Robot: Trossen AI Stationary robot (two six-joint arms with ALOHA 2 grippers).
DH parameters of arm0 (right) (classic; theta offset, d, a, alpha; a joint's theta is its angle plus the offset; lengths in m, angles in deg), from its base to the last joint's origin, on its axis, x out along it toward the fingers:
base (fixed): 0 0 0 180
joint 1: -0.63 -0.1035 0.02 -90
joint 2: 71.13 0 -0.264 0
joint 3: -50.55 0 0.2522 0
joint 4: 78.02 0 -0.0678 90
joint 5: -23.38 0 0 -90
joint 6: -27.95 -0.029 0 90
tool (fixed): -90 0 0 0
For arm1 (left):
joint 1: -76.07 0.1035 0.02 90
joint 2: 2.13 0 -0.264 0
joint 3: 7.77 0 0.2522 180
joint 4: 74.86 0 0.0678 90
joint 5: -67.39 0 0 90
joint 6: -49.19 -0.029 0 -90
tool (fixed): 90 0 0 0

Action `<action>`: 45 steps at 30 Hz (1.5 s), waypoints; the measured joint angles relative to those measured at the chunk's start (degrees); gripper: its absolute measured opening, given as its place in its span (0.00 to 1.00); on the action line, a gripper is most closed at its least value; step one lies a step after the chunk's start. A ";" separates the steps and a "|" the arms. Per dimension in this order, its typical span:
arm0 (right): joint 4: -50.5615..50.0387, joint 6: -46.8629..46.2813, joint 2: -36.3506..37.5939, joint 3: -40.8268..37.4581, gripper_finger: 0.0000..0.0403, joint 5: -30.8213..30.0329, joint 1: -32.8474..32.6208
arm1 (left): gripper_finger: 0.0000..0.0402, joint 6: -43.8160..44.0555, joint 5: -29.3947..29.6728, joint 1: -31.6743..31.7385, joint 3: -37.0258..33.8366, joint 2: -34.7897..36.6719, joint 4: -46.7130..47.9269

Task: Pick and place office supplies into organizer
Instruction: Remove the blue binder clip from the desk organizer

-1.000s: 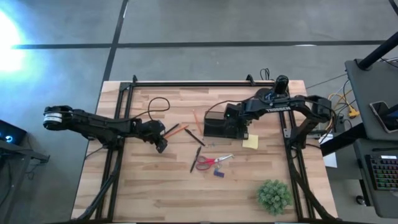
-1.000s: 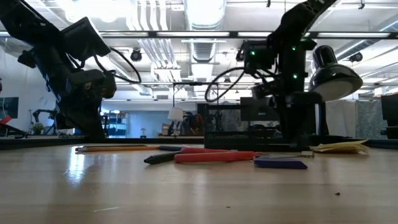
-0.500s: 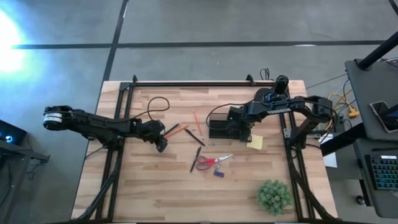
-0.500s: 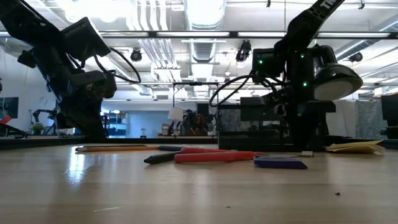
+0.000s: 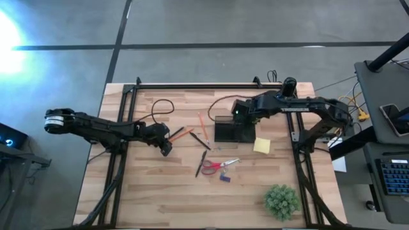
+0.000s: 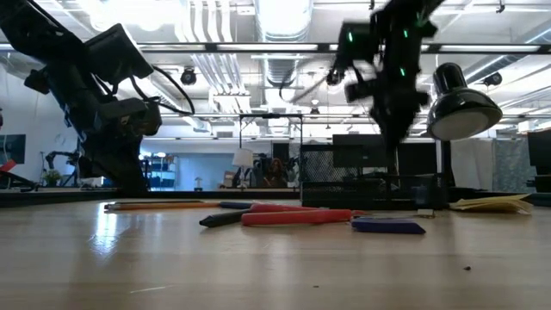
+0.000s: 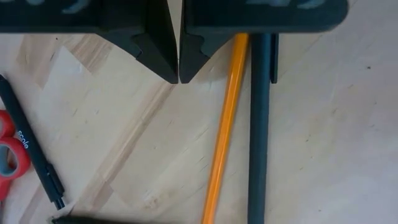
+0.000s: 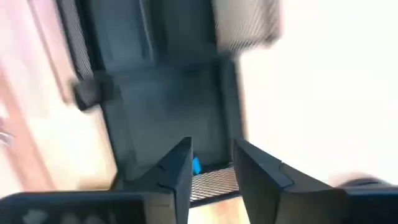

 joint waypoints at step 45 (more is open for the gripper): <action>7.51 -25.60 -21.99 23.11 0.02 7.15 -4.22 | 0.00 -0.66 -2.15 -0.02 -0.90 0.27 3.45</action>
